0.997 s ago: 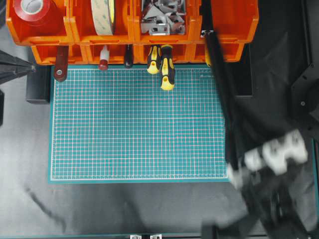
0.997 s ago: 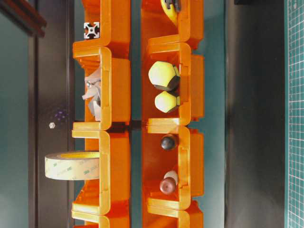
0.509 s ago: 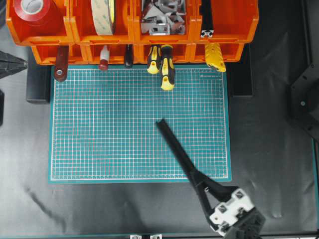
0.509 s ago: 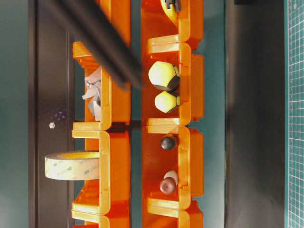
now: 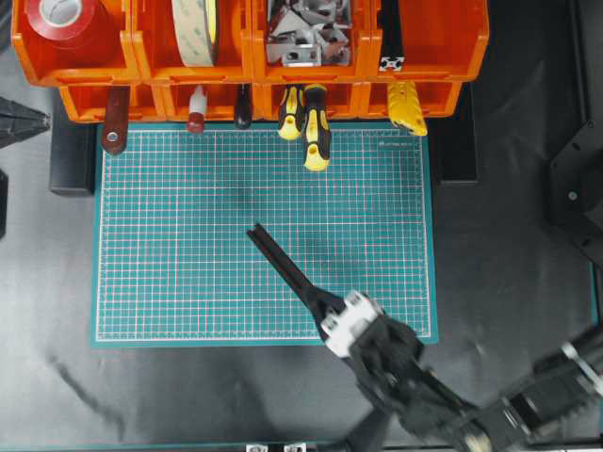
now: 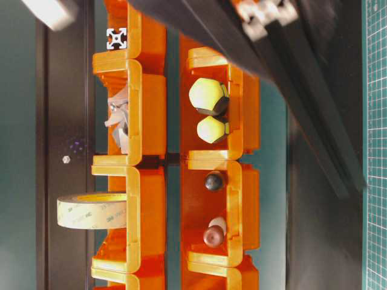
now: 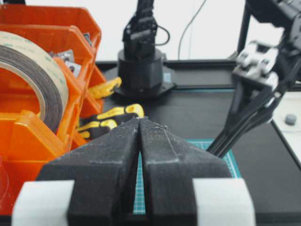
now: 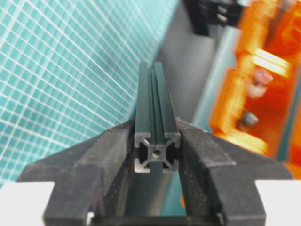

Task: Pick frame from container rack with right arm.
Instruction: 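Lower the held bar onto the green mat with the right gripper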

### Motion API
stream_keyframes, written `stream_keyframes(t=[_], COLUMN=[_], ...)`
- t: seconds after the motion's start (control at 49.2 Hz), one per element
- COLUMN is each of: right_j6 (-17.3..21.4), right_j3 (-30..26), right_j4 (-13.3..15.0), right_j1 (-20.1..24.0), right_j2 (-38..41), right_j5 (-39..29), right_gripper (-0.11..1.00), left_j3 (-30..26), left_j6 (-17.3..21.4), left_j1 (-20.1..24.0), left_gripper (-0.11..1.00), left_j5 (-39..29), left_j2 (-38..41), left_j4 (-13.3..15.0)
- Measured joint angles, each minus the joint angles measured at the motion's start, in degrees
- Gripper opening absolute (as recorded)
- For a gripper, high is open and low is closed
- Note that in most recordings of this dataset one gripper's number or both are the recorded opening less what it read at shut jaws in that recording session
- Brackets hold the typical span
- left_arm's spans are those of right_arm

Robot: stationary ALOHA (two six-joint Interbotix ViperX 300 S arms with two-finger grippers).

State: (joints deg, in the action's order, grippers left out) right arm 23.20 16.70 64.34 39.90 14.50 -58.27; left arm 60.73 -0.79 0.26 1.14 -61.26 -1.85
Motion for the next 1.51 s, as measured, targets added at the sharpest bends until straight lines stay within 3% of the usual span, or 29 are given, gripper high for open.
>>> stream_keyframes(t=[0.224, 0.427, 0.692, 0.956, 1.282, 1.322, 1.505], right_j6=[-1.05, -2.46, -2.99, -2.9, -2.9, -2.9, -2.29], right_j3=[0.7, 0.88, 0.88, 1.14, 1.14, 1.14, 1.58], right_j4=[0.09, 0.09, -0.53, -5.1, -5.8, -6.15, -9.4], right_j1=[-6.68, -9.49, -9.58, -9.84, -9.84, -9.93, -10.02], right_j2=[1.05, 2.81, 4.39, 4.39, 4.39, 4.39, 4.39], right_j5=[8.35, 12.04, 12.39, 13.45, 14.77, 14.77, 16.0], right_gripper=[0.25, 0.25, 0.25, 0.25, 0.26, 0.29, 0.64], left_j3=[0.0, 0.0, 0.0, 0.0, 0.0, 0.0, 0.0], left_j6=[0.0, 0.0, 0.0, 0.09, 0.0, 0.0, 0.0], left_j1=[0.0, 0.0, 0.0, 0.26, 0.35, 0.26, 0.35], left_gripper=[0.0, 0.0, 0.0, 0.0, 0.0, 0.0, 0.0], left_j5=[-0.09, -0.7, -0.88, -1.49, -1.67, -1.58, -1.67], left_j2=[0.09, 0.0, 0.0, 0.0, -0.09, -0.09, 0.0], left_j4=[0.09, 0.0, 0.0, 0.09, 0.09, 0.09, 0.09])
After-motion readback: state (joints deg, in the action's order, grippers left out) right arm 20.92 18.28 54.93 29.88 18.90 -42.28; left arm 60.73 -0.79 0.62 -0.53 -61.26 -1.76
